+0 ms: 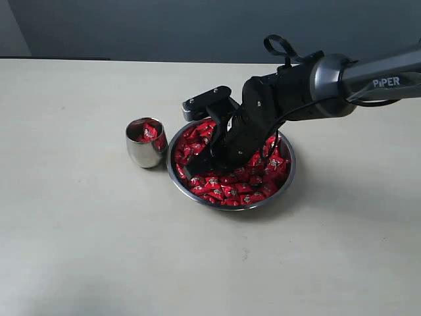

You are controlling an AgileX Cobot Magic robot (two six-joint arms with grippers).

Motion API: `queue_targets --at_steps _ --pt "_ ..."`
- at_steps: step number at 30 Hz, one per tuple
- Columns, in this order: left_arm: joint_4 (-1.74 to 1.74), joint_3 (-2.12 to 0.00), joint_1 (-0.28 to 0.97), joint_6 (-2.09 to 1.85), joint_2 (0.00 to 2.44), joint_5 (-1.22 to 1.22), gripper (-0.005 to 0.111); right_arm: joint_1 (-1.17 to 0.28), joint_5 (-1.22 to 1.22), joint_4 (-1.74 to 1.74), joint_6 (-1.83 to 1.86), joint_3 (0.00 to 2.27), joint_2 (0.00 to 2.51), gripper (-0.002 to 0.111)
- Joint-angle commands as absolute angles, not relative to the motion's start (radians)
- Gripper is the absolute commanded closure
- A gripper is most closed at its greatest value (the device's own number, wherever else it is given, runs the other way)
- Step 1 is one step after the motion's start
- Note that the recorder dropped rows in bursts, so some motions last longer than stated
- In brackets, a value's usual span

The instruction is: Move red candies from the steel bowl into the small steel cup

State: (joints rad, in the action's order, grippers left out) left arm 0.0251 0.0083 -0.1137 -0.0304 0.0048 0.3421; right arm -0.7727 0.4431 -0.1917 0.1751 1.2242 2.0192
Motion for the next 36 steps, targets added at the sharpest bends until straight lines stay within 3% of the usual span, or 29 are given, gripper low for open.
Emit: queue_targets --at_steps 1,2,4,6,7,36 --pt "0.027 0.000 -0.108 -0.029 0.000 0.337 0.106 -0.769 0.437 -0.182 0.183 1.223 2.017 0.102" --pt "0.027 0.000 -0.108 -0.029 0.000 0.337 0.106 -0.769 0.437 -0.182 0.183 1.223 2.017 0.099" --pt "0.027 0.000 -0.108 -0.029 0.000 0.337 0.106 -0.769 0.437 -0.182 0.183 1.223 2.017 0.076" --pt "0.027 0.000 -0.108 -0.029 0.000 0.337 0.106 -0.769 0.437 -0.182 0.183 1.223 2.017 0.061" --pt "0.027 0.000 -0.108 -0.029 0.000 0.337 0.106 -0.769 0.437 -0.182 0.183 1.223 2.017 0.059" --pt "0.027 0.000 -0.108 -0.029 0.000 0.337 0.106 -0.769 0.457 -0.184 0.183 1.223 2.017 0.058"
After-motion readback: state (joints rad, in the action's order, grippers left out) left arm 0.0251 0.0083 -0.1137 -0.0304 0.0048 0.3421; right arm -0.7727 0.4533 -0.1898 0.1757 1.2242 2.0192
